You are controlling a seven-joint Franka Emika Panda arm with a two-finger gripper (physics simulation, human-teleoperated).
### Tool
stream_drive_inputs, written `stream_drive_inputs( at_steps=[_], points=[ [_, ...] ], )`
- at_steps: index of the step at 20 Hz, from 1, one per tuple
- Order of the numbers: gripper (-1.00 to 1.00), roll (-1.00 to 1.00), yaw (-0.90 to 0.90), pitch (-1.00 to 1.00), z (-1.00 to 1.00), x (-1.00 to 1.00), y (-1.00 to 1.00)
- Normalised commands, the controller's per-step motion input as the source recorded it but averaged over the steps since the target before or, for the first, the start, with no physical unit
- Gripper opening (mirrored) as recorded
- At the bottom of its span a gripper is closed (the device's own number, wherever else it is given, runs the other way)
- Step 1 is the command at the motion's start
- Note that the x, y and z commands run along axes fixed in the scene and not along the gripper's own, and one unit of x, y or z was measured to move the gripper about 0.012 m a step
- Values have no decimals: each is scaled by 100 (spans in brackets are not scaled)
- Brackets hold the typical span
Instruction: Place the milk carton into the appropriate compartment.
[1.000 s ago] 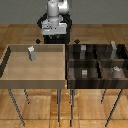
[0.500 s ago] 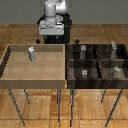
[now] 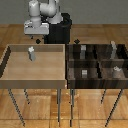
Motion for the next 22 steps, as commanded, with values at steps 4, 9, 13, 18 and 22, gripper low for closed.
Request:
stream_drive_inputs(
  at_steps=[4, 9, 13, 18, 22],
  points=[
    [100, 0, 0, 0, 0, 0, -100],
    [100, 0, 38, 0, 0, 0, -20],
    [100, 0, 95, 0, 0, 0, 0],
    [100, 0, 9, 0, 0, 0, 0],
    [100, 0, 0, 0, 0, 25, 0]
  ],
)
